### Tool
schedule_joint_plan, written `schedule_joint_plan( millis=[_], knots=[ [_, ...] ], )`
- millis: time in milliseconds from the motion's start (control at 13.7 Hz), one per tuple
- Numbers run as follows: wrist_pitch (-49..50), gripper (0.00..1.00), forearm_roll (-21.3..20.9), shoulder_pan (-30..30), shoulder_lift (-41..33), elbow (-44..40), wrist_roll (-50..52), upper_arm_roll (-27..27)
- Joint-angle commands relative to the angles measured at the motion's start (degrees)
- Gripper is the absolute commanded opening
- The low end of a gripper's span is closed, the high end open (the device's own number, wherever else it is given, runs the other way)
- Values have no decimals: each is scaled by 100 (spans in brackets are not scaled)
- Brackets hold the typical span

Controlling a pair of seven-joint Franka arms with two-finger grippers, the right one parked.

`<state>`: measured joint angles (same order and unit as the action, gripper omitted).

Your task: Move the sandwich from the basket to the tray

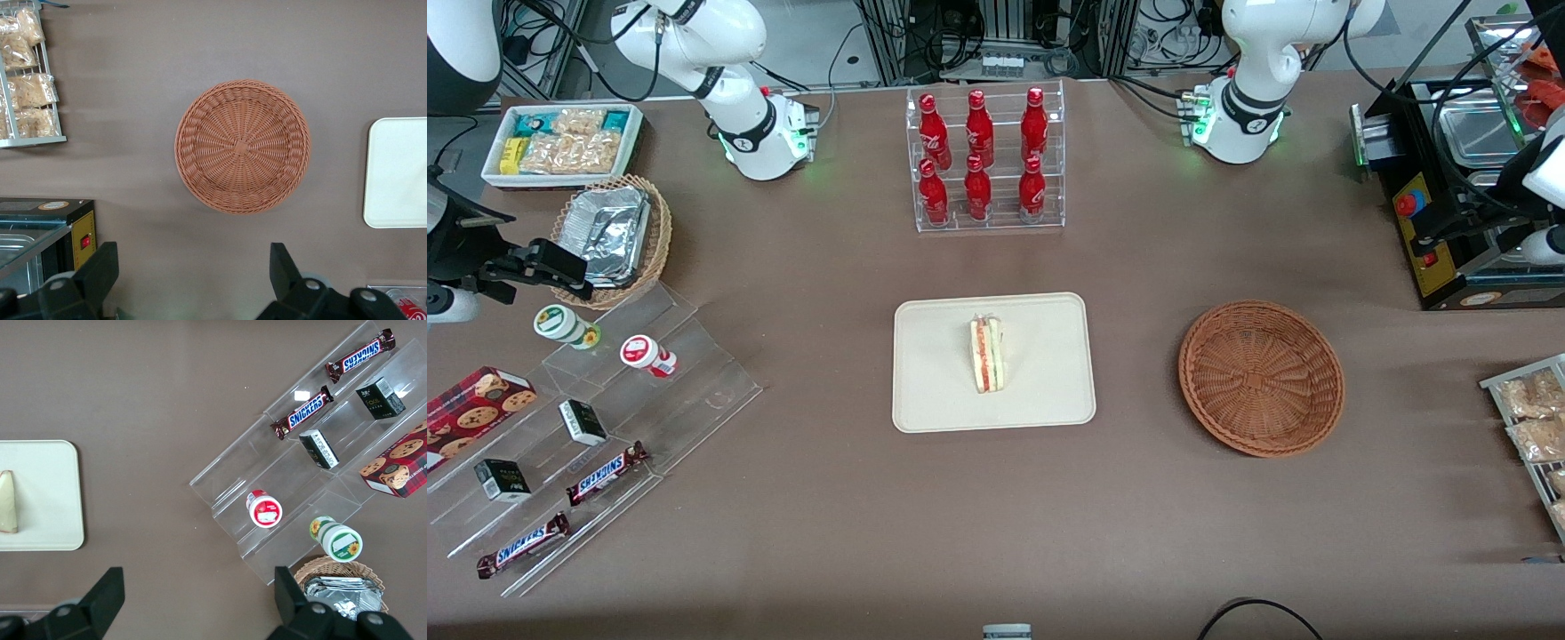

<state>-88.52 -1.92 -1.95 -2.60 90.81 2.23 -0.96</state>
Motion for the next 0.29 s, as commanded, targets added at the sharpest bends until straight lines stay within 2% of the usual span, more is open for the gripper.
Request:
schedule_joint_plan(
  millis=[0, 219],
  knots=[
    [2, 100, 104, 72, 65, -10, 93, 25],
    [10, 100, 235, 72, 198, -99, 84, 16]
  ],
)
